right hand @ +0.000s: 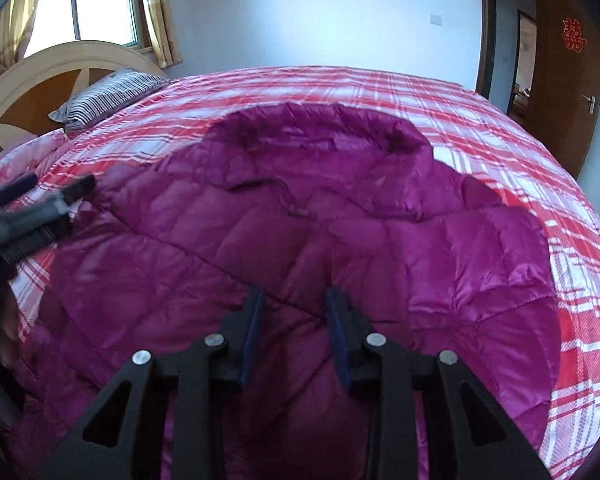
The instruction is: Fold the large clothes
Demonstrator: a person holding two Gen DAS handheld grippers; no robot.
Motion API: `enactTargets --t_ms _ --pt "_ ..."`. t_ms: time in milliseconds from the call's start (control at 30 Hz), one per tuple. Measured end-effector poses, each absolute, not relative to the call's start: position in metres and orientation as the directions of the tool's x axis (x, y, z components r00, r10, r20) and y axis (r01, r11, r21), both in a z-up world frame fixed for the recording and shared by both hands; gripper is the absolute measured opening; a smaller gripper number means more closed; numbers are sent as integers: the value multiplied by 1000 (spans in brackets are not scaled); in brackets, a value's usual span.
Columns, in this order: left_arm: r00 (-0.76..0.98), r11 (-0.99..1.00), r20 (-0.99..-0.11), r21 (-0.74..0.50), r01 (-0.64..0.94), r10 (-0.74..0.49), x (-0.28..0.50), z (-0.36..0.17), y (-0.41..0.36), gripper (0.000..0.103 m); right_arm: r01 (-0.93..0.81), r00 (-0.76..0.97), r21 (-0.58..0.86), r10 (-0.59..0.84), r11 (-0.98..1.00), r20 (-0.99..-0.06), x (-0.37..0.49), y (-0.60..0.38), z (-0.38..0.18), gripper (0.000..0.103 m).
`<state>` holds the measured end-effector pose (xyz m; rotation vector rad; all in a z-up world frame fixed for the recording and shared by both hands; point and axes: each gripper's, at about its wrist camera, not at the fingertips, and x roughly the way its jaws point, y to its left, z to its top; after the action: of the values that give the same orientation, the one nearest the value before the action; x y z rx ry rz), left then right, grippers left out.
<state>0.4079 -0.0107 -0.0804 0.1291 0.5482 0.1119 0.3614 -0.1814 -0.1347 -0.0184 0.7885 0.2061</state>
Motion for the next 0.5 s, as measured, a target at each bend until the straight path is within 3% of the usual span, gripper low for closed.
enactTargets --t_ms 67,167,267,500 --pt "820 987 -569 158 27 69 420 -91 -28 94 -188 684 64 177 980 -708 359 -184 -136 34" --pt "759 982 -648 179 64 69 438 -120 -40 94 -191 680 57 174 980 -712 360 -182 -137 34" --pt "698 990 -715 126 67 44 450 -143 -36 94 -189 676 82 190 979 -712 361 -184 -139 34" --pt "648 997 -762 51 54 4 465 -157 -25 101 -189 657 96 198 977 -727 362 -182 -147 34"
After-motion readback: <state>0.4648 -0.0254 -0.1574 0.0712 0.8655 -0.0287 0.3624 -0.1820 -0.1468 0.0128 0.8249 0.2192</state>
